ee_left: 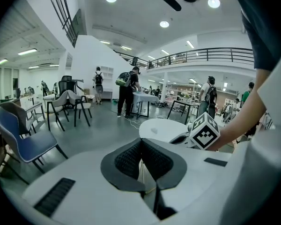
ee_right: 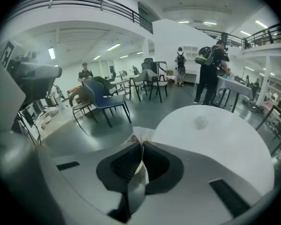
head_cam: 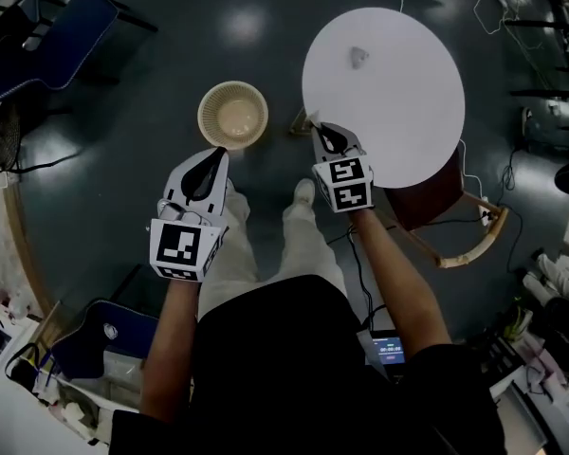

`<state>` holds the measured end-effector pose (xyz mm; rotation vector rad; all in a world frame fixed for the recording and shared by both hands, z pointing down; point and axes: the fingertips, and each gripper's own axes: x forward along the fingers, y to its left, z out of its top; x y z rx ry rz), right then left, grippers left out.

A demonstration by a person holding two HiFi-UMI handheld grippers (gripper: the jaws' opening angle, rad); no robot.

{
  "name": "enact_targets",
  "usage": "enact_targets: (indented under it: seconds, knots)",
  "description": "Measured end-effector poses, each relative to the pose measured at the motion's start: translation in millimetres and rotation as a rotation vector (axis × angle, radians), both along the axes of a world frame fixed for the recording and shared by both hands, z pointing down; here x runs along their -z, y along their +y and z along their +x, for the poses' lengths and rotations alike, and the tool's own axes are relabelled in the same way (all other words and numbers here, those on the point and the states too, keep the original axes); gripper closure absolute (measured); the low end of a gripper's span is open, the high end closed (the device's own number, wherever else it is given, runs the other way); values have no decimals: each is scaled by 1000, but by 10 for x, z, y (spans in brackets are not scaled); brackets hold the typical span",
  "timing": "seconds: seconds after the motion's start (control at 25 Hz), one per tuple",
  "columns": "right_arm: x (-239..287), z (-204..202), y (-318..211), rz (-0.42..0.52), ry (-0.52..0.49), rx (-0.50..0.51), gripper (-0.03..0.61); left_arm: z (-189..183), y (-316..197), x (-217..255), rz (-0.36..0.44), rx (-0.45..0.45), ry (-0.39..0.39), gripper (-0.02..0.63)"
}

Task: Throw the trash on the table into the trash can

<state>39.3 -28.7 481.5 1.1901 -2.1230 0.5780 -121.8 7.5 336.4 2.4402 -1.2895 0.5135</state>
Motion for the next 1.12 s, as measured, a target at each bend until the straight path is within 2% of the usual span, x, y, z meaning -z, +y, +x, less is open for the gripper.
enact_targets:
  seconds: [0.12, 0.28, 0.48, 0.72, 0.88, 1.12]
  knots:
    - [-22, -402, -90, 6, -8, 42, 552, -259, -18, -83, -11, 19, 40, 598]
    - [-148, -875, -169, -3, -19, 75, 552, -602, -92, -248, -9, 46, 29, 598]
    - [-394, -1331, -229, -23, -19, 96, 552, -939, -156, -566, -33, 76, 51, 598]
    - [-939, -1582, -335, -56, -15, 94, 552, -1176, -201, -1189, -67, 91, 46, 598]
    - [-1310, -1726, -398, -74, -11, 81, 552, -1302, -266, -1612, -109, 131, 67, 598]
    - [-1778, -1992, -453, -94, -31, 61, 552, -1483, -392, -2059, -97, 142, 67, 598]
